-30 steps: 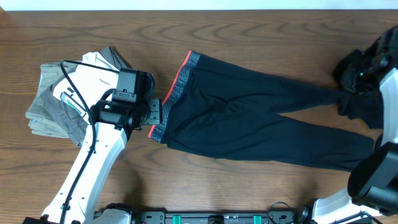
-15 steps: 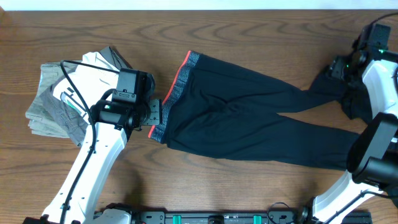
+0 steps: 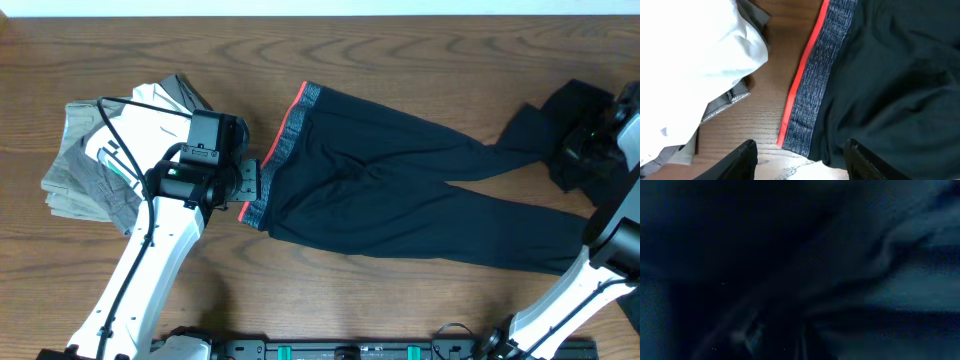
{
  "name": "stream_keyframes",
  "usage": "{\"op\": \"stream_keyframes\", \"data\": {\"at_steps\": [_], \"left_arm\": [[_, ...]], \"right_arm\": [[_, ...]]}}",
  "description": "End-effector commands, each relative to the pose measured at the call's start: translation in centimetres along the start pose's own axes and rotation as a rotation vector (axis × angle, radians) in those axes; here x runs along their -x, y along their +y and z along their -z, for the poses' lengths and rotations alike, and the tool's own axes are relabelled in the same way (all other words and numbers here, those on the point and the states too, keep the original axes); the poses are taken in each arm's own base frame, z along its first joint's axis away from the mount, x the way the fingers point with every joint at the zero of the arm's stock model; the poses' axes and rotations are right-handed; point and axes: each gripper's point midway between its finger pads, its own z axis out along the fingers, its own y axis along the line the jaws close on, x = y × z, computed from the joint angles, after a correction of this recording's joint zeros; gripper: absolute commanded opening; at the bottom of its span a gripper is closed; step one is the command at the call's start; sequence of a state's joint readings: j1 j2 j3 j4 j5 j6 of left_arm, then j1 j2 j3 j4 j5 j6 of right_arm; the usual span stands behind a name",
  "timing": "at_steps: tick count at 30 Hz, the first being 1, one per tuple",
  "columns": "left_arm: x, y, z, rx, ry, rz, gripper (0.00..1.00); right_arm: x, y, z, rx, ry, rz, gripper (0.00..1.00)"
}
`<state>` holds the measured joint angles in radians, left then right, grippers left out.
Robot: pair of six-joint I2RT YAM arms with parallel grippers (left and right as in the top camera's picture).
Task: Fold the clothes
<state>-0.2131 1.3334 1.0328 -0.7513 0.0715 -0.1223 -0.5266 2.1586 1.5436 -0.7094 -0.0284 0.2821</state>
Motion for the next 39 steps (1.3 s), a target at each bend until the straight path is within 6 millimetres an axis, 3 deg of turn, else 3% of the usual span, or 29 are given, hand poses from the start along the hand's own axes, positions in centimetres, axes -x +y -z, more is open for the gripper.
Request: {"op": "stream_keyframes", "data": {"at_steps": [1, 5, 11, 13, 15, 19, 22, 25, 32, 39], "left_arm": [[0.3, 0.0, 0.1, 0.004, -0.002, -0.018, 0.58], [0.0, 0.1, 0.1, 0.006, 0.009, -0.018, 0.58], [0.0, 0.1, 0.1, 0.006, 0.009, -0.018, 0.58], [0.0, 0.1, 0.1, 0.006, 0.009, -0.018, 0.58], [0.0, 0.1, 0.1, 0.005, 0.008, -0.018, 0.58], [0.3, 0.0, 0.1, 0.004, -0.002, -0.018, 0.58], [0.3, 0.0, 0.1, 0.004, -0.003, -0.018, 0.58], [0.3, 0.0, 0.1, 0.004, -0.003, -0.018, 0.58], [0.3, 0.0, 0.1, 0.004, -0.002, -0.018, 0.58], [0.3, 0.0, 0.1, 0.004, -0.002, -0.018, 0.58]], "right_arm": [[-3.0, -2.0, -4.8, -0.027, 0.126, -0.064, 0.01], [-1.0, -5.7, -4.1, -0.080, 0.068, -0.161, 0.01], [2.5, -13.0, -0.1, -0.132, -0.023, -0.334, 0.01], [3.5, -13.7, 1.5, -0.077, -0.044, -0.380, 0.01], [4.5, -12.9, 3.3, 0.031, -0.065, -0.375, 0.03], [5.5, -8.4, 6.8, 0.282, -0.095, -0.290, 0.28], [5.2, -4.5, 8.5, 0.401, -0.091, -0.179, 0.37], [3.7, -2.4, 7.9, 0.381, -0.043, -0.103, 0.43], [-1.5, 2.7, 4.2, 0.334, 0.088, 0.021, 0.51], [-3.3, 3.9, 2.1, 0.235, 0.094, 0.016, 0.65]]}}
